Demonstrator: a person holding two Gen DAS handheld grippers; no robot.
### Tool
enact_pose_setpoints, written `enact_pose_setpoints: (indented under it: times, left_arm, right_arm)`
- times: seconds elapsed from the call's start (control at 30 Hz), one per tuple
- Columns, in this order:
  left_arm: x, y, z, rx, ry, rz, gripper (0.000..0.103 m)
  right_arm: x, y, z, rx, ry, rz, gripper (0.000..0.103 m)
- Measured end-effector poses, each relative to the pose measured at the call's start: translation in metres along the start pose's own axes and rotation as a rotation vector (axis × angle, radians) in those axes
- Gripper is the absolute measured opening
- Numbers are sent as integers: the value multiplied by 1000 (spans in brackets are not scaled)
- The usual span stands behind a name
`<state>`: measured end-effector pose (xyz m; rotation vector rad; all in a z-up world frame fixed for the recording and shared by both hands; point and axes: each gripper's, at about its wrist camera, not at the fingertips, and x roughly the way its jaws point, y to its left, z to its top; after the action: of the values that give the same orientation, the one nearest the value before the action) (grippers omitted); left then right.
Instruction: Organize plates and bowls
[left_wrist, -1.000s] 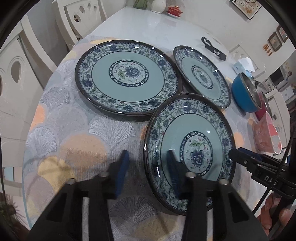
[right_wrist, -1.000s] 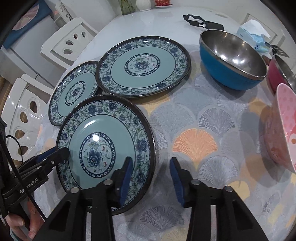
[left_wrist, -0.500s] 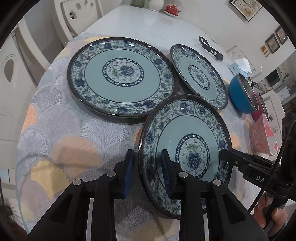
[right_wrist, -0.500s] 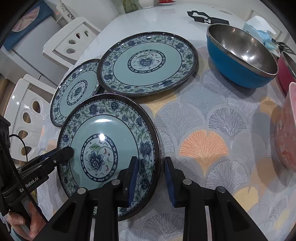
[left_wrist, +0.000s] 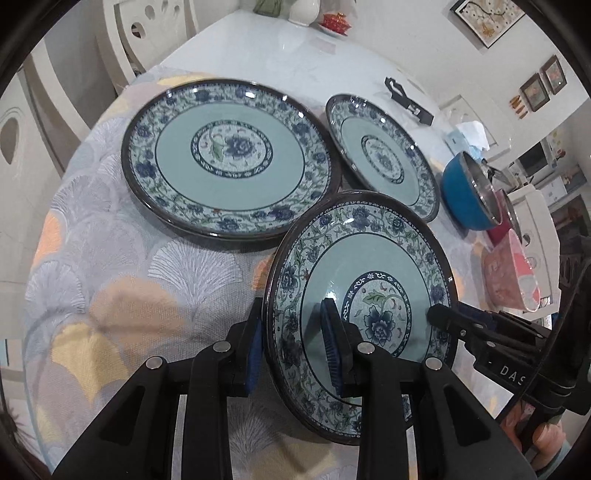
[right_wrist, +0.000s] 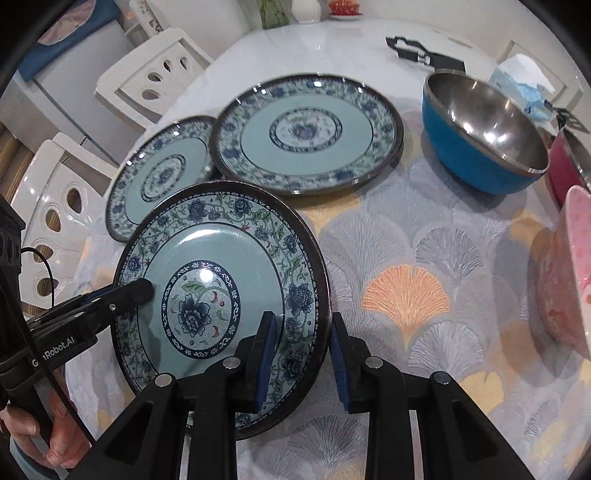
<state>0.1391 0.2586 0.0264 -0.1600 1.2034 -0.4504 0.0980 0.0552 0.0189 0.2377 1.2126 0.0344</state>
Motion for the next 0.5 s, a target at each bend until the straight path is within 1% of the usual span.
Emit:
enact_pose_setpoints:
  times: [0.1, 0.27, 0.5]
  left_arm:
    - [-11, -5, 1, 1, -15, 1, 26]
    - [-42, -11, -1, 4, -72, -8, 26]
    - [-88, -17, -12, -9, -157, -11, 26]
  right_arm:
    - [-10, 3, 3, -3, -2, -11, 28]
    - [-38, 9, 5, 3, -42, -3, 28]
    - [-83, 23, -7, -26, -94, 7, 28]
